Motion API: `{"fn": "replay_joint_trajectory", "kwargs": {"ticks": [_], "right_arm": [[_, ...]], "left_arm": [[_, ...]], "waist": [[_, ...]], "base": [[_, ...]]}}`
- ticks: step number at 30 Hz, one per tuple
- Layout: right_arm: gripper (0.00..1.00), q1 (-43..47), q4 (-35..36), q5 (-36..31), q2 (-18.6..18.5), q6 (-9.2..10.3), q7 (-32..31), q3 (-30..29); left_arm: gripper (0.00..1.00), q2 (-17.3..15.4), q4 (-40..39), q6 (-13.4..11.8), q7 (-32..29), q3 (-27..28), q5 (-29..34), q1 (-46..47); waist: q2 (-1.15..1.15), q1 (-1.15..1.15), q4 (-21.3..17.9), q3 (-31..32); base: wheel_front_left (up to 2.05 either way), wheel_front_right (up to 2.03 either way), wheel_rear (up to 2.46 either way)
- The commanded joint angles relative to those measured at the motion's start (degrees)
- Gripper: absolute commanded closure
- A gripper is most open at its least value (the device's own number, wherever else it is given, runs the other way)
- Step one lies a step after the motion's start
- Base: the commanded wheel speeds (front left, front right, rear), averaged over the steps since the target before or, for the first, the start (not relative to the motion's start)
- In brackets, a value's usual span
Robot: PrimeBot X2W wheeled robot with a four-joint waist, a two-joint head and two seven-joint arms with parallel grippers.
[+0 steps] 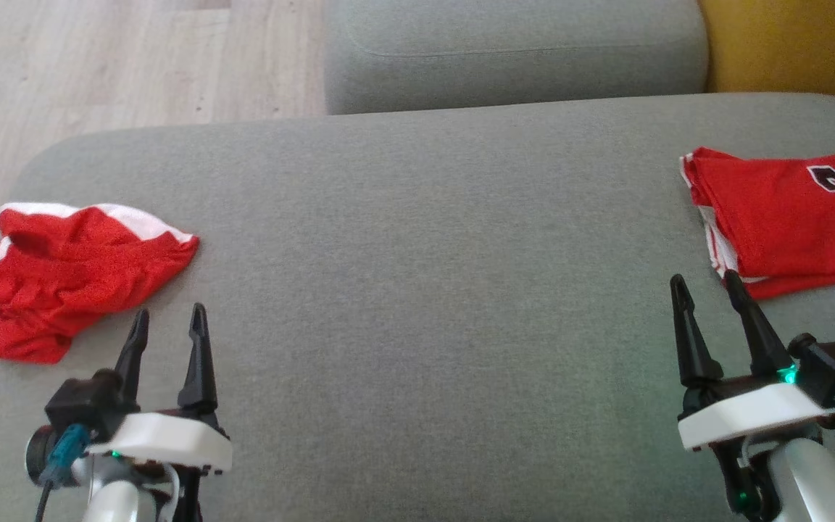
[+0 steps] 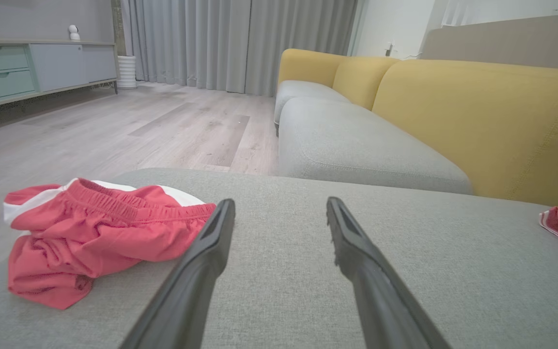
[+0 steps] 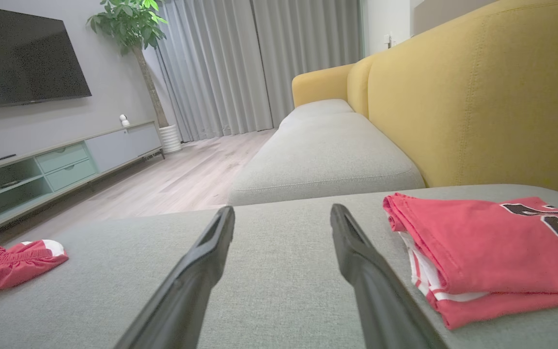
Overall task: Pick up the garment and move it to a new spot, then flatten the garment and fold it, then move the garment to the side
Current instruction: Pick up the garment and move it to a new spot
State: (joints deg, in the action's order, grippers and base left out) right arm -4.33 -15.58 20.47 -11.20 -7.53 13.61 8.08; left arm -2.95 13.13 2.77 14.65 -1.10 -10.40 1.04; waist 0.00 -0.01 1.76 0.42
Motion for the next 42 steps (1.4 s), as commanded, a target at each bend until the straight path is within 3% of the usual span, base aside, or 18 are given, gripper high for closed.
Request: {"fn": "replay_joint_trajectory", "kwargs": {"ticks": [1,18,29,34,42], "right_arm": [[0.0,-1.51,1.94,-0.53,0.03,0.04,0.03,0.78],[0.0,-2.2,1.0,0.09,2.41,0.04,-0.21,2.9],[0.0,-2.69,0.4,0.2,2.52,0.04,-0.08,3.71],[0.0,-3.4,0.89,0.21,2.17,0.04,-0.16,3.87],[0.0,-5.41,1.93,-0.07,2.04,0.04,-0.6,4.09]], "left_arm": [[0.0,-0.21,-1.73,0.19,0.35,2.2,0.46,3.49],[0.0,-0.51,0.42,-0.44,0.35,3.51,1.29,4.01],[0.0,-0.71,1.6,-0.71,-0.03,4.11,-0.11,4.55],[0.0,-2.51,0.09,-0.92,-6.49,4.42,-0.98,10.05],[0.0,-10.04,1.5,-0.67,-25.71,5.39,-1.41,26.4]], "waist": [[0.0,0.01,0.67,0.09],[0.0,0.01,14.81,0.81],[0.0,0.01,16.44,0.36],[0.0,0.01,15.39,-1.13],[0.0,0.01,12.45,-6.05]], "base": [[0.0,0.0,0.0],[0.0,0.0,0.0],[0.0,0.0,0.0],[0.0,0.0,0.0],[0.0,0.0,0.0]]}}
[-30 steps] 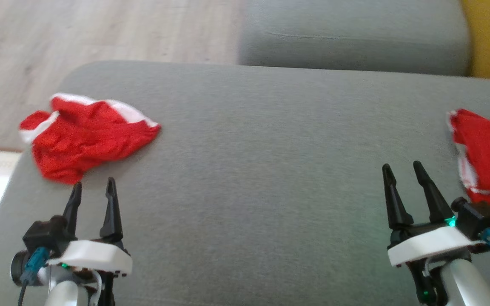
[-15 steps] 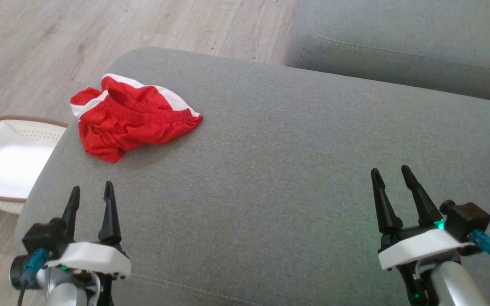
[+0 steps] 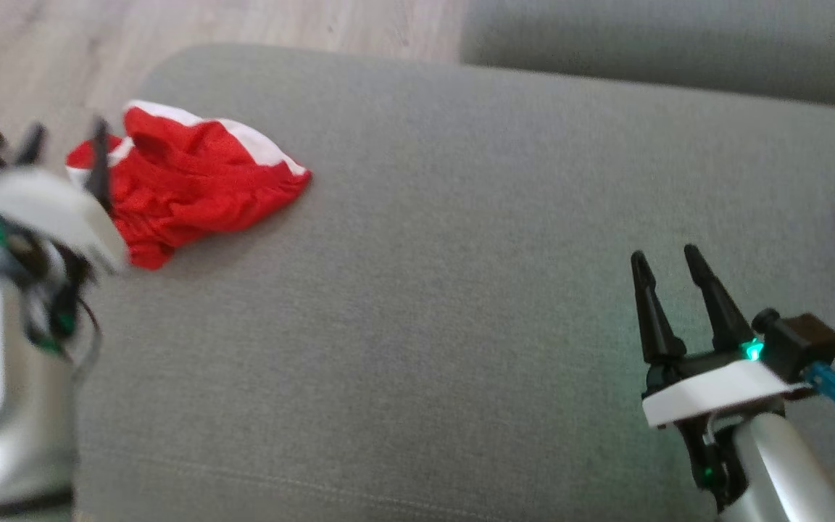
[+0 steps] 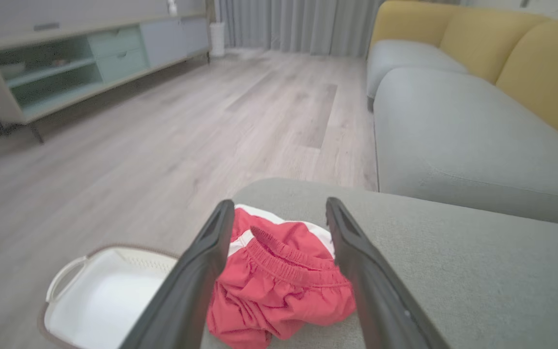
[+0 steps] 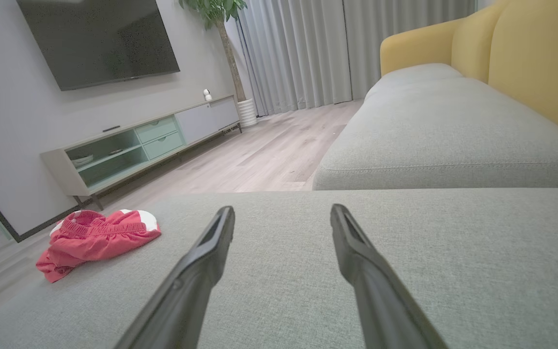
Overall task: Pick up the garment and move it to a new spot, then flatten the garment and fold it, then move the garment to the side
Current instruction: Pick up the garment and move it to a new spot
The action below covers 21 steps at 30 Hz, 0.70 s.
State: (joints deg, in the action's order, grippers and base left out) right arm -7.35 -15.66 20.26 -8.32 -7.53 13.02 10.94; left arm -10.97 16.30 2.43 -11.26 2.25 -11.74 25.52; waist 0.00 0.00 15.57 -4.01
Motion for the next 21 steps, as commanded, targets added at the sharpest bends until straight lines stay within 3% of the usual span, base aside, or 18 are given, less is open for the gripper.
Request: {"fn": "replay_joint_trajectory", "kwargs": {"ticks": [1,4,11,17,21], "right_arm": [[0.0,-2.79,2.17,0.1,-0.86,0.04,-0.08,1.33],[0.0,-4.38,2.86,-0.04,-1.11,0.04,-0.18,1.63],[0.0,-9.07,3.73,-0.11,-1.26,0.04,0.0,3.28],[0.0,-11.31,2.64,0.47,-1.34,0.04,0.84,4.08],[0.0,-11.93,1.82,0.83,-1.6,0.04,1.21,4.42]], "left_arm": [[0.0,-2.93,-0.12,-0.41,-2.37,2.65,-0.69,4.54],[0.0,-5.42,6.01,-0.51,-9.21,4.49,-2.94,12.15],[0.0,-12.52,21.36,-2.31,-16.06,8.83,-5.45,24.58],[0.0,-16.1,31.78,-6.64,-20.84,10.06,-5.11,28.16],[0.0,-17.95,37.77,-6.3,-23.74,8.51,-3.92,28.61]], "waist": [[0.0,0.0,-2.0,-2.61],[0.0,0.0,-4.14,-6.08],[0.0,0.0,-10.61,-13.67],[0.0,0.0,-14.58,-17.24],[0.0,0.0,-15.33,-17.58]], "base": [[0.0,0.0,0.0],[0.0,0.0,0.0],[0.0,0.0,0.0],[0.0,0.0,0.0],[0.0,0.0,0.0]]}}
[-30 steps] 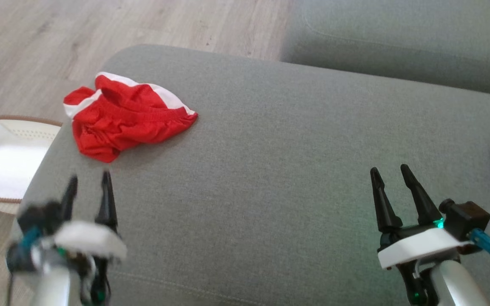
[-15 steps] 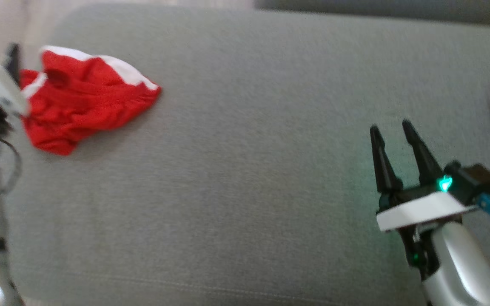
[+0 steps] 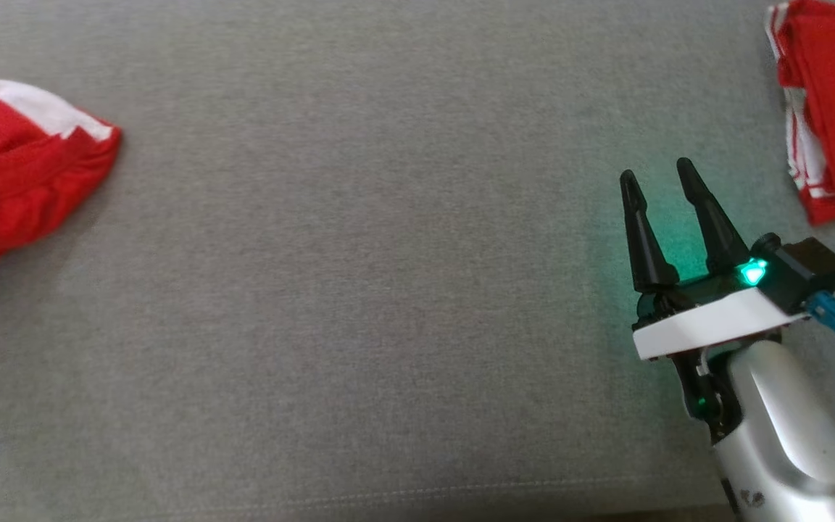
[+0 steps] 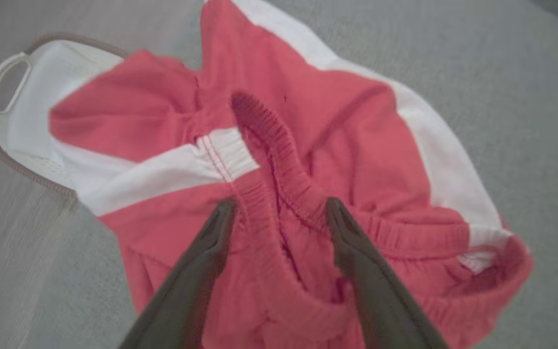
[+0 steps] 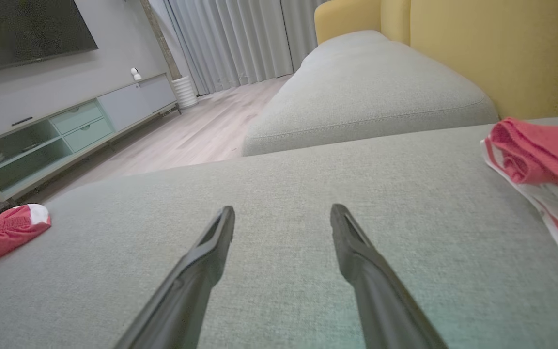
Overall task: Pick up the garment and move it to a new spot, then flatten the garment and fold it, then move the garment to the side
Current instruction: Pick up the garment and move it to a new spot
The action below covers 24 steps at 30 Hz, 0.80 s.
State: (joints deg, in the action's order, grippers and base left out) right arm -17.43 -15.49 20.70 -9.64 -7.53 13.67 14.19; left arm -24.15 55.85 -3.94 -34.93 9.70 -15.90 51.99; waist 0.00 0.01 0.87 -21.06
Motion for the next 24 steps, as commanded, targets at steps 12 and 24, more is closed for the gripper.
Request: {"fn": "replay_joint_trajectory", "kwargs": {"ticks": [12,24], "right_arm": [[0.0,-1.92,-1.35,1.08,-0.4,0.04,1.09,2.18],[0.0,2.02,-3.75,2.43,0.05,0.04,1.28,2.44]], "left_arm": [[1.0,-4.31,8.47,3.72,5.03,-1.76,0.62,4.99],[1.0,-3.61,7.78,10.72,12.88,-7.48,1.93,7.22]], "waist": [[0.0,-0.01,0.67,3.58],[0.0,-0.01,0.65,14.05]], "base": [[0.0,0.0,0.0],[0.0,0.0,0.0]]}}
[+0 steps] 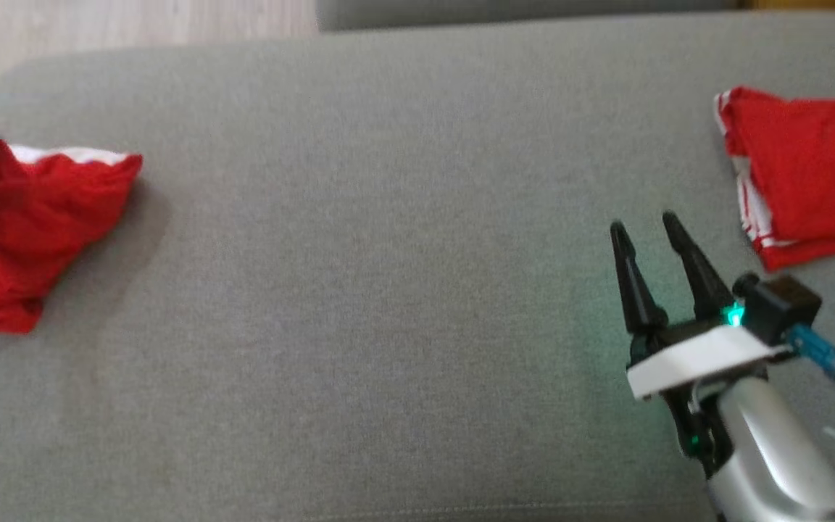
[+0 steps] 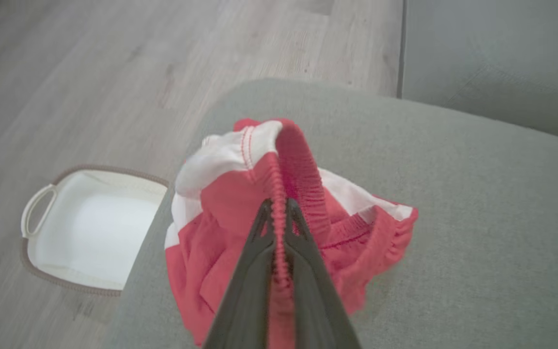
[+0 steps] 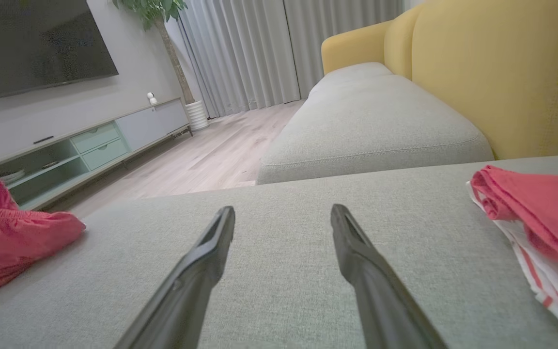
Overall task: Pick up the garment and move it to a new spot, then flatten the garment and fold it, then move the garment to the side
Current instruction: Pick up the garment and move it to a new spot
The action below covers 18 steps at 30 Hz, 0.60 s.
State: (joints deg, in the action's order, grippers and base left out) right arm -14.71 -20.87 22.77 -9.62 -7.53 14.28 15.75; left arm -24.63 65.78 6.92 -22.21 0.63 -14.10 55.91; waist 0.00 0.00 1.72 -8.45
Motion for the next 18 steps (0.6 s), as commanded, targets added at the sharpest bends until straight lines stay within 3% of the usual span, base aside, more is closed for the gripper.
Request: {"fn": "replay_joint_trajectory", "kwargs": {"ticks": [1,7,18], "right_arm": [[0.0,-0.3,1.52,0.49,0.03,0.04,0.68,0.74],[0.0,1.77,1.46,0.79,0.33,0.04,0.71,-0.04],[0.0,3.17,2.45,0.47,0.36,0.04,0.71,-1.27]], "left_arm": [[1.0,-2.71,-2.67,0.13,0.57,0.65,0.21,3.76],[1.0,2.03,-9.33,0.54,1.32,-5.94,-1.35,5.45],[1.0,8.22,-33.15,0.56,-3.3,-16.86,-12.72,0.36]], "waist": [[0.0,0.0,-0.29,2.25],[0.0,0.0,-1.56,5.92],[0.0,0.0,-7.91,7.11]], "base": [[0.0,0.0,0.0],[0.0,0.0,0.0],[0.0,0.0,0.0]]}}
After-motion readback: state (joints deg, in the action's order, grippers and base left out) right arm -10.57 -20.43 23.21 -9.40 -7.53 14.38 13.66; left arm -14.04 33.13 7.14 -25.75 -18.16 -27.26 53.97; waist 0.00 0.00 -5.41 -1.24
